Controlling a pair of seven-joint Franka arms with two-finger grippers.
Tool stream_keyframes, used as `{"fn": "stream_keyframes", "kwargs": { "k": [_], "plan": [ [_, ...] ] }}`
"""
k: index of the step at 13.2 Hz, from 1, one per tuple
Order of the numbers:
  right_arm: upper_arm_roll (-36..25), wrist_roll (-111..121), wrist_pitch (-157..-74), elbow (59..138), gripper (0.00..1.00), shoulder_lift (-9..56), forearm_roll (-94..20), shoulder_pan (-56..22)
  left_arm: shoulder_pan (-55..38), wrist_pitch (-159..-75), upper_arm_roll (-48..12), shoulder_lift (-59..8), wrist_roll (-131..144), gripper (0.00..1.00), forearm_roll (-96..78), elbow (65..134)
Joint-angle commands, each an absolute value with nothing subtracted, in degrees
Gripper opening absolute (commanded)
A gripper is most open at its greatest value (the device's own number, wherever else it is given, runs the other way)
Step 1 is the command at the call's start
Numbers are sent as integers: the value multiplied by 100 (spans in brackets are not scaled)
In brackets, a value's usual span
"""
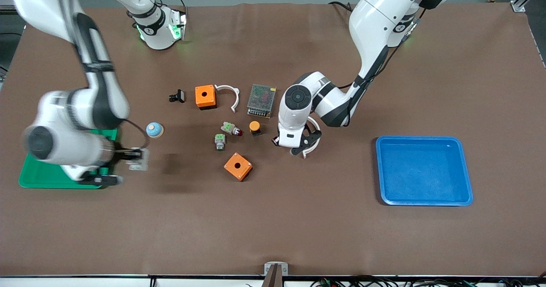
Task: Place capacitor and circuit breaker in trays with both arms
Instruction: 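Carry the breaker to the green tray while the left gripper carries the capacitor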
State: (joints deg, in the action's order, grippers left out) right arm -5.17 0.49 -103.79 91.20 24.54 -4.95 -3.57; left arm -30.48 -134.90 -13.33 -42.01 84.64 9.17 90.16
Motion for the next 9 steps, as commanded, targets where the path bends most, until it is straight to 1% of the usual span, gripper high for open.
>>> {"fn": "stream_keyframes", "kwargs": {
  "k": [1, 4, 5, 9],
  "plan": [
    [-404, 945, -9941, 8798, 9, 2470, -143, 489, -2797, -13246, -1274, -3859, 8508, 0, 1308, 9035],
    [-404, 1791, -10028, 8807, 9, 2531, 236, 1307, -2357, -12930, -1274, -3438, 7974, 0, 1433, 9044],
    [-404, 2010, -10194, 8824, 9, 2592, 290, 1518, -2068, -12885, -1309, -3289, 7711, 0, 1433, 9044],
    [-404, 2645, -10931, 9078, 11, 2873, 404, 2003, -1259, -12876, -1354, -3094, 6358, 0, 1424, 9061]
  ]
}}
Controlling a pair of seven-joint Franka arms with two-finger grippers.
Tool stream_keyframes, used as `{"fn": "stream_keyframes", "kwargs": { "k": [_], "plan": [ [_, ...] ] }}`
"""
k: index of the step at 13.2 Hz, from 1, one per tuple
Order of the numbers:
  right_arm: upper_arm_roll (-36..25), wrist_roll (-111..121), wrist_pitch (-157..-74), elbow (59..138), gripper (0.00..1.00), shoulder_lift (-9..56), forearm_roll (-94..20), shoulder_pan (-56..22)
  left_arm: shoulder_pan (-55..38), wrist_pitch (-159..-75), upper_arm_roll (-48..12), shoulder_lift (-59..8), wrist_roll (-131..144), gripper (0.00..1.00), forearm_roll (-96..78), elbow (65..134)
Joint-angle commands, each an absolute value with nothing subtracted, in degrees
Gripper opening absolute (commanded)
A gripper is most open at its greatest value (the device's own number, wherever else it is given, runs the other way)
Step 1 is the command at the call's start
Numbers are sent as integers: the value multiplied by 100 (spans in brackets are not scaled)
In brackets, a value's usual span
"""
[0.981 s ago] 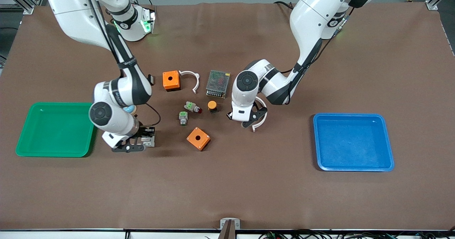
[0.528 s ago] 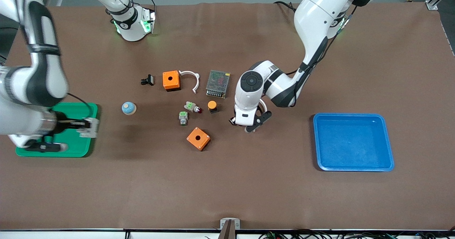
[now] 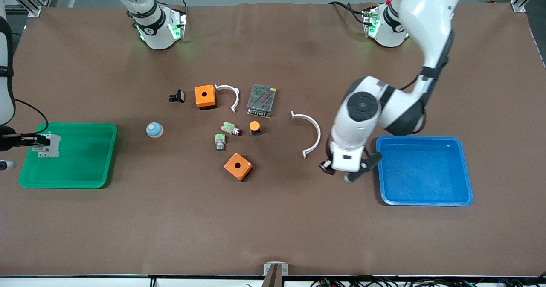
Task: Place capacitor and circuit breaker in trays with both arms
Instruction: 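Carry the breaker to the green tray while the left gripper carries the capacitor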
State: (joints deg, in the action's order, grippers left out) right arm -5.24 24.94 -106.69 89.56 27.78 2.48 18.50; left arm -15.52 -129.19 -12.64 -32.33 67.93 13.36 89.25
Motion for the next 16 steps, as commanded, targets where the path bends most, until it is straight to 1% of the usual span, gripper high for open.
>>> {"fn": "stream_keyframes", "kwargs": {
  "k": [1, 3, 6, 8, 10, 13, 14, 16],
  "plan": [
    [-404, 2654, -11203, 9227, 11, 2944, 404, 2065, -1092, -12815, -1354, -3076, 6067, 0, 1424, 9070],
    [-396, 2646, -11679, 9448, 11, 3163, 396, 2118, -792, -12605, -1354, -3041, 5425, 0, 1415, 9070],
    [-387, 2672, -12040, 9483, 11, 3497, 369, 2276, -397, -12104, -1354, -2927, 4968, 0, 1415, 9141],
    [-387, 2873, -12277, 9475, 12, 3603, 325, 2320, -160, -12059, -1362, -2901, 4721, 0, 1432, 9280],
    [-378, 2874, -12419, 9483, 14, 3682, 282, 2373, 78, -12067, -1362, -2900, 4256, 0, 1433, 9343],
    [-378, 2874, -12454, 9501, 14, 3718, -17, 2382, 473, -12146, -1362, -2909, 3571, 0, 1433, 9527],
    [-387, 2865, -12480, 9501, 14, 3726, -96, 2391, 640, -12277, -1362, -2918, 3212, 0, 1433, 9597],
    [-387, 2848, -12524, 9510, 15, 3735, -280, 2434, 1096, -12864, -1362, -2909, 2325, 0, 1433, 10017]
  ]
}}
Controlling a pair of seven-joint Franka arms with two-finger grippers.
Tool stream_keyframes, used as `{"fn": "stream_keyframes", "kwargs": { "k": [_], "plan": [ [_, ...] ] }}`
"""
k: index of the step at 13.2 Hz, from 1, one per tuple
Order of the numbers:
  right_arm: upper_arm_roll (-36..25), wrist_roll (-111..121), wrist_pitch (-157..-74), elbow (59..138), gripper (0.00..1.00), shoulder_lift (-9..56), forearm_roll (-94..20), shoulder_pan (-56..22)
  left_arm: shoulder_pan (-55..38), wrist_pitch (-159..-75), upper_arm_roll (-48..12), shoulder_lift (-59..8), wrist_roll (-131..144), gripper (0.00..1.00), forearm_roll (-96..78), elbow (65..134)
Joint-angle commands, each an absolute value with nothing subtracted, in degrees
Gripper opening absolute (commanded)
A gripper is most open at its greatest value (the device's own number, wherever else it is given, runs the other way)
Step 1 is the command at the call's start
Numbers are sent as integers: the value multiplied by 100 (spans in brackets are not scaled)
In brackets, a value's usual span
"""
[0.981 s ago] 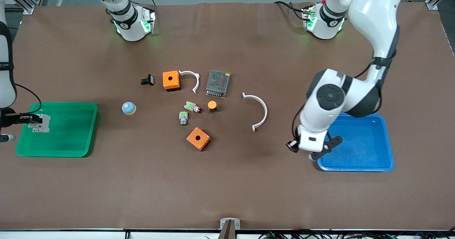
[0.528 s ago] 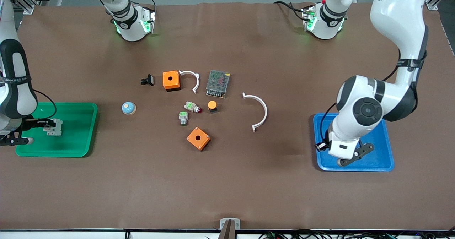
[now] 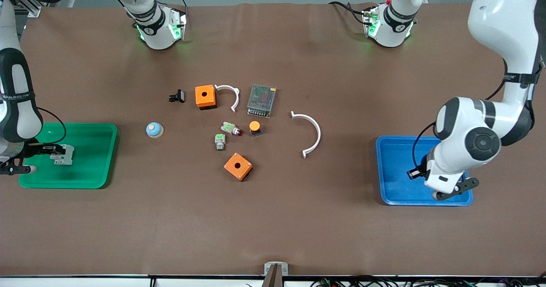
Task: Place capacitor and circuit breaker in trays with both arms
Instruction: 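Lower the breaker into the green tray while the left gripper lowers the capacitor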
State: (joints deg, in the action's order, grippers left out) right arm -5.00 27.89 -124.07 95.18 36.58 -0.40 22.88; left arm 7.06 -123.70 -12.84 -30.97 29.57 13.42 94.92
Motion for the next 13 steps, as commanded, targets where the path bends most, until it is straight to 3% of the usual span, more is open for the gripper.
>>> {"fn": "stream_keyframes", "kwargs": {
  "k": [1, 5, 6, 7, 8, 11, 12, 13],
  "plan": [
    [-378, 2822, -12516, 9510, 15, 3735, -325, 2443, 1238, -13119, -1362, -2927, 2042, 0, 1433, 10194],
    [-387, 2812, -12559, 9510, 18, 3762, -483, 2470, 1616, -13728, -1354, -2979, 1390, 0, 1441, 10634],
    [-387, 2821, -12629, 9510, 44, 3753, -483, 2452, 1669, -13737, -1354, -3032, 1206, 0, 1441, 10635],
    [-395, 2821, -12647, 9510, 95, 3744, -475, 2426, 1757, -13833, -1345, -3093, 1013, 0, 1441, 10626],
    [-396, 2821, -12621, 9501, 100, 3709, -449, 2382, 1827, -13938, -1345, -3198, 880, 0, 1441, 10626],
    [-387, 2804, -12018, 9492, 100, 3079, -422, 2312, 1854, -14010, -1345, -3340, 817, 5, 1459, 10574],
    [-387, 2664, -11580, 9492, 99, 2693, -422, 2259, 1820, -14010, -1345, -3392, 817, 16, 1459, 10538],
    [-378, 2454, -11149, 9492, 99, 2324, -422, 2172, 1802, -14010, -1345, -3393, 826, 43, 1459, 10486]
  ]
}}
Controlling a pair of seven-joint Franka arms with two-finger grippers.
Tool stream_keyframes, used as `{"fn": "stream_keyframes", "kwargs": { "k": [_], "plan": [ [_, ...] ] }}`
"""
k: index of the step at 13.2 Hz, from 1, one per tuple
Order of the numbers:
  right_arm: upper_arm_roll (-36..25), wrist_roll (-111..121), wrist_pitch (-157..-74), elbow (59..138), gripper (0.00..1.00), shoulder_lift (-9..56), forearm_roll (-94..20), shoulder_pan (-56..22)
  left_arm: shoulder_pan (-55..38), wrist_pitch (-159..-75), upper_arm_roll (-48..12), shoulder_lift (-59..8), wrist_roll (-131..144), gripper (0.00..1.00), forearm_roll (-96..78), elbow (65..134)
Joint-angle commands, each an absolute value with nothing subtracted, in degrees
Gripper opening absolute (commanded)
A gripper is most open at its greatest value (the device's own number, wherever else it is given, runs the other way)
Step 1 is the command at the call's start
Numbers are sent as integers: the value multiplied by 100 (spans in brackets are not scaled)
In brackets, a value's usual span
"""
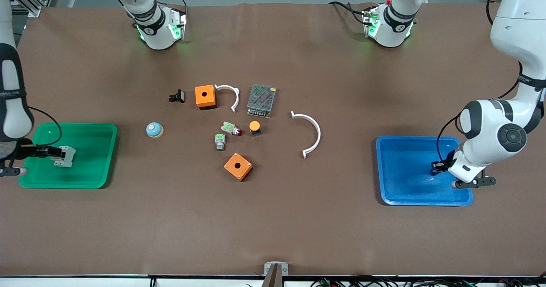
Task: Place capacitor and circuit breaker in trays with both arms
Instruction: 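Lower the breaker into the green tray while the left gripper lowers the capacitor, then open both grippers and lift them away from the trays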
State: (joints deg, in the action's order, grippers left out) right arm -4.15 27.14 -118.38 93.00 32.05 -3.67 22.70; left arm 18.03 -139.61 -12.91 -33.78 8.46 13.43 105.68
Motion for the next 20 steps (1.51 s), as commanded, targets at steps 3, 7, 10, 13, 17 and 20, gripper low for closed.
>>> {"fn": "stream_keyframes", "kwargs": {
  "k": [3, 7, 10, 13, 17, 20],
  "plan": [
    [-378, 1620, -10207, 9501, 99, 1356, -378, 1540, 1750, -13879, -1371, -3279, 861, 100, 1450, 10178],
    [-369, 986, -9617, 9510, 100, 748, -352, 793, 1591, -12557, -1590, -2796, 853, 100, 1459, 9329],
    [-352, 773, -9510, 9501, 100, 563, -352, 510, 1600, -10955, -1977, -2611, 861, 100, 1450, 8229],
    [-352, 590, -9466, 9501, 100, 458, -352, 335, 1600, -10198, -2065, -1892, 844, 100, 1397, 8130],
    [-352, 387, -9352, 9413, 100, 387, -352, 237, 1713, -9494, -2364, -1170, 504, 100, 1153, 8130],
    [-325, 422, -9238, 9107, 100, 395, -194, 229, 1339, -8924, -1823, -626, 229, 100, 537, 8200]
  ]
}}
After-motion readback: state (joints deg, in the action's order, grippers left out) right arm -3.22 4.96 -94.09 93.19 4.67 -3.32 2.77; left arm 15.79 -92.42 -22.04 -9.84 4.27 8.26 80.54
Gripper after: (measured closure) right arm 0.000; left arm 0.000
